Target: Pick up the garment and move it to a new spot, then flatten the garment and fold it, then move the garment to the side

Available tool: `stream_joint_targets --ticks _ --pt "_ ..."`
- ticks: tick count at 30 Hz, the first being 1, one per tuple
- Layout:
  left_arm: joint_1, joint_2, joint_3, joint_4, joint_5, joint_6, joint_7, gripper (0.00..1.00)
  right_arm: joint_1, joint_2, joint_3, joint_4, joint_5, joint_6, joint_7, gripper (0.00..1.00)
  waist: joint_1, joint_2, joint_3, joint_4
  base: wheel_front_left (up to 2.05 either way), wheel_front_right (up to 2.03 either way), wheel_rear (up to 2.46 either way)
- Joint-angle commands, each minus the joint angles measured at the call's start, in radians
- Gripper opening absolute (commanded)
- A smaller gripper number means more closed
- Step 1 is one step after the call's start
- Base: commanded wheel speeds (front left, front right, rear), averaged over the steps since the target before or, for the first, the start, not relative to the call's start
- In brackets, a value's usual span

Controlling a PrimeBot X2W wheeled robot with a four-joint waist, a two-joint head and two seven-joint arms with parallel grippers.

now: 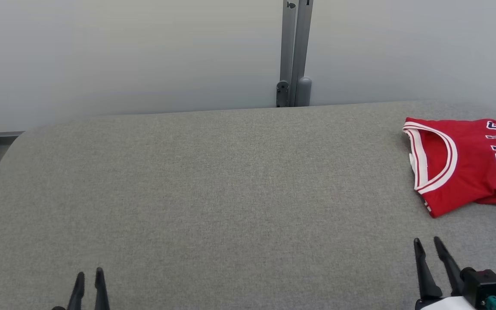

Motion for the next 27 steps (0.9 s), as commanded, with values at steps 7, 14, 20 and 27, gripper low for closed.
stream_joint_targets --ticks 7,14,20,27 --pt "-0.025 -0.003 0.008 0.03 -0.084 -0.004 0.032 0.0 -0.023 0.006 -0.008 0.034 0.096 0.0 0.034 0.0 0.0001 0.0 0.003 -0.002 0.0 0.0 0.0" --pt "-0.05 -0.002 0.008 0.027 -0.208 -0.009 0.062 0.0 -0.045 0.005 -0.008 0.037 0.238 0.0 0.065 0.0 0.0001 0.0 0.007 -0.004 0.0 0.0 0.0" --pt "-0.07 -0.001 0.009 0.026 -0.307 -0.013 0.087 0.0 -0.064 0.004 -0.009 0.04 0.352 0.0 0.09 0.0 0.0001 0.0 0.01 -0.006 0.0 0.0 0.0" --pt "-0.093 0.0 0.012 0.026 -0.413 -0.018 0.115 0.0 -0.086 0.003 -0.011 0.046 0.473 0.0 0.118 0.0 0.0001 0.0 0.014 -0.009 0.0 0.0 0.0"
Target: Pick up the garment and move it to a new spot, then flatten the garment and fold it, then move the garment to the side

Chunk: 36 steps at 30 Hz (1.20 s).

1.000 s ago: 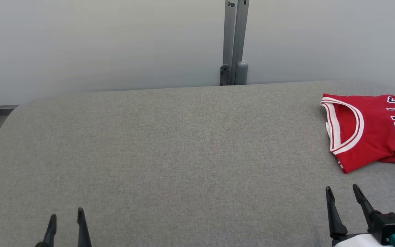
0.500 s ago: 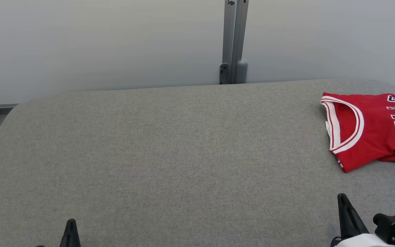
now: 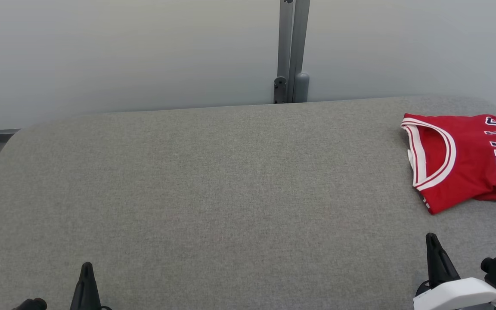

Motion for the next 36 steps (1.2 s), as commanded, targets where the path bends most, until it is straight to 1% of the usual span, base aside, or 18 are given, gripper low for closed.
stream_joint_targets --ticks 1,17,36 --pt "-0.033 0.005 0.005 -0.015 -0.04 -0.005 0.009 0.0 -0.031 -0.007 -0.005 -0.01 0.043 0.0 0.009 0.0 0.0001 0.0 0.001 -0.001 0.0 0.0 0.0" --pt "-0.08 0.007 0.012 -0.013 -0.252 -0.014 0.067 0.0 -0.074 -0.009 -0.009 0.003 0.287 0.0 0.067 0.0 0.0001 0.0 0.01 -0.006 0.0 0.0 0.0" --pt "-0.127 0.009 0.019 -0.012 -0.462 -0.023 0.124 0.0 -0.119 -0.011 -0.014 0.015 0.526 0.0 0.124 0.0 0.0001 0.0 0.021 -0.013 0.0 0.0 0.0"
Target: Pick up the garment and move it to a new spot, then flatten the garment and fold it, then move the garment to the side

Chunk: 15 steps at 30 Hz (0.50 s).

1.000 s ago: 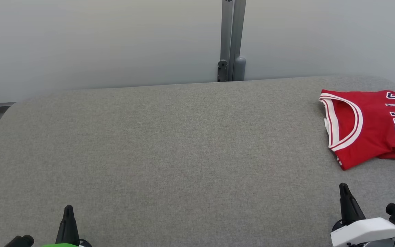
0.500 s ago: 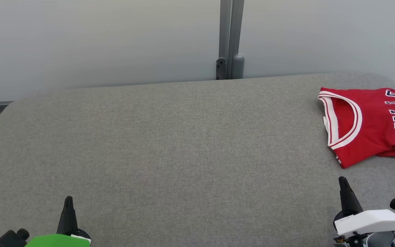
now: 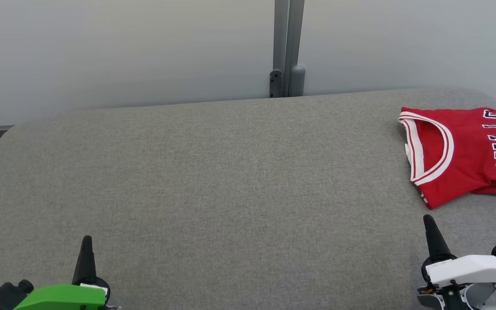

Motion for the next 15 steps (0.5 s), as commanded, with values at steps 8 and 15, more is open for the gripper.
stream_joint_targets --ticks 8,15 --pt "-0.044 0.008 0.007 -0.01 -0.1 -0.01 0.026 0.0 -0.04 -0.008 -0.005 -0.002 0.111 0.001 0.026 0.0 0.0 0.0 0.005 -0.003 0.0 0.0 0.0" --pt "-0.058 0.009 0.009 -0.009 -0.164 -0.011 0.044 0.0 -0.053 -0.008 -0.006 0.002 0.184 0.001 0.044 0.0 0.0 0.0 0.009 -0.006 0.0 0.0 0.0"
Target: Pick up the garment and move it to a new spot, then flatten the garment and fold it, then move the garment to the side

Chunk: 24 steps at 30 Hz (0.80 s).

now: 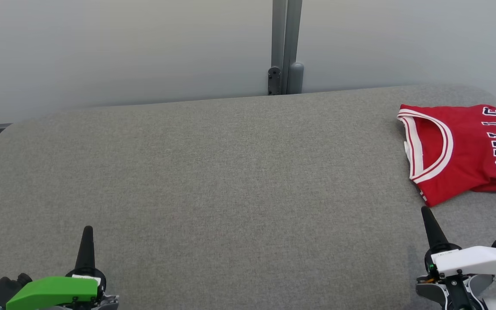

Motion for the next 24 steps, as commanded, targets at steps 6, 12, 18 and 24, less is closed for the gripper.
stream_joint_targets --ticks 6,12,18,24 --pt "-0.037 0.009 0.007 -0.008 -0.069 -0.006 0.019 0.0 -0.031 -0.007 -0.004 0.0 0.079 0.001 0.021 0.0 0.0 0.0 0.004 -0.002 0.0 0.0 0.0" --pt "-0.047 0.009 0.008 -0.007 -0.118 -0.009 0.032 0.0 -0.039 -0.007 -0.005 0.003 0.134 0.001 0.034 0.0 0.0 0.0 0.007 -0.005 0.0 0.0 0.0" --pt "-0.058 0.01 0.01 -0.007 -0.163 -0.011 0.045 0.0 -0.05 -0.008 -0.006 0.006 0.187 0.001 0.047 0.0 0.0 0.0 0.011 -0.007 0.0 0.0 0.0" --pt "-0.067 0.01 0.011 -0.006 -0.207 -0.013 0.058 0.0 -0.057 -0.008 -0.007 0.009 0.239 0.001 0.06 0.0 0.0 0.0 0.014 -0.009 0.0 0.0 0.0"
